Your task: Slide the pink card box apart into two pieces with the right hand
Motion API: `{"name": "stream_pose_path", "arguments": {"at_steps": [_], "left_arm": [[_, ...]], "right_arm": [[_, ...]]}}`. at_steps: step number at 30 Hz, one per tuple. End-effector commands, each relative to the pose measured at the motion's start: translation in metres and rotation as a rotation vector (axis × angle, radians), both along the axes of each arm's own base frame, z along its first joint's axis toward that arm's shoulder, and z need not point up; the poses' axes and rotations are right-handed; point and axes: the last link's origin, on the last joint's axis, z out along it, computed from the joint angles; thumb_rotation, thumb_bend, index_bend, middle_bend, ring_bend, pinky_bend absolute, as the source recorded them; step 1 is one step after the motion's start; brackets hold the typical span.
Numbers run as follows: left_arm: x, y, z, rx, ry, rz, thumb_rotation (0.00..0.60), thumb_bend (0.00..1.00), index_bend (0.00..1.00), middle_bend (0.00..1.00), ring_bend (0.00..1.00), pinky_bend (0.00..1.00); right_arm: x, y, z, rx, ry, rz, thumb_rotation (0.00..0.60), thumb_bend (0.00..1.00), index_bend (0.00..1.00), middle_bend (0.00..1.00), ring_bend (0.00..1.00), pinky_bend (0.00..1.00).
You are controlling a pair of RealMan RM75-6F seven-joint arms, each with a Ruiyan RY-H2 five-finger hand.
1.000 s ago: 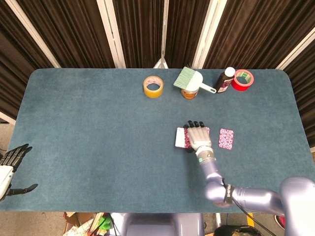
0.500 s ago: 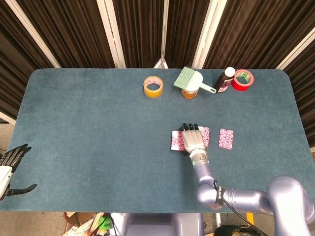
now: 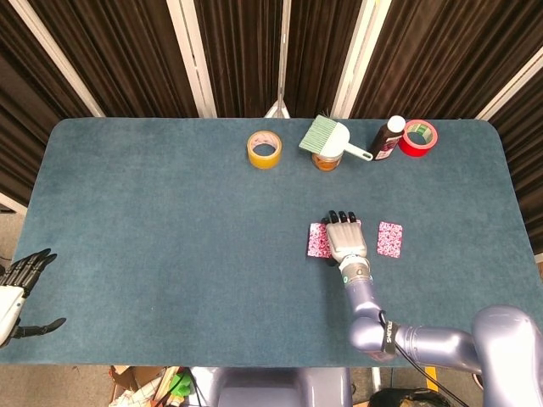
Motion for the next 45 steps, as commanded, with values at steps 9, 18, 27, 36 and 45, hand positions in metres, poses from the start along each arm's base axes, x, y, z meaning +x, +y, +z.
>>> {"name": "stream_pose_path", "arguments": {"at_steps": [9, 18, 27, 36, 45], "left_arm": [[0.000, 0.000, 0.000, -0.004, 0.002, 0.003, 0.600, 0.00, 0.00, 0.00, 0.00, 0.00], [0.000, 0.000, 0.001, -0.001, -0.001, 0.005, 0.600, 0.00, 0.00, 0.00, 0.00, 0.00], [0.000, 0.001, 0.000, 0.001, 0.001, 0.002, 0.600, 0.00, 0.00, 0.00, 0.00, 0.00], [-0.001, 0.001, 0.002, 0.010, -0.001, 0.009, 0.600, 0.00, 0.00, 0.00, 0.00, 0.00], [-0.002, -0.001, 0.004, 0.029, 0.010, -0.001, 0.600, 0.00, 0.00, 0.00, 0.00, 0.00]], "right_arm": [[-0.001, 0.002, -0.002, 0.008, -0.002, -0.003, 0.600, 0.30, 0.37, 0.08, 0.00, 0.00], [-0.003, 0.002, -0.002, 0.008, -0.006, -0.004, 0.600, 0.30, 0.13, 0.00, 0.00, 0.00], [-0.005, 0.003, 0.000, 0.008, -0.003, -0.004, 0.600, 0.30, 0.00, 0.00, 0.00, 0.00], [-0.005, 0.006, 0.015, -0.022, 0.001, 0.013, 0.600, 0.30, 0.00, 0.00, 0.00, 0.00], [-0.047, 0.029, 0.092, -0.173, 0.021, 0.026, 0.600, 0.30, 0.00, 0.00, 0.00, 0.00]]}}
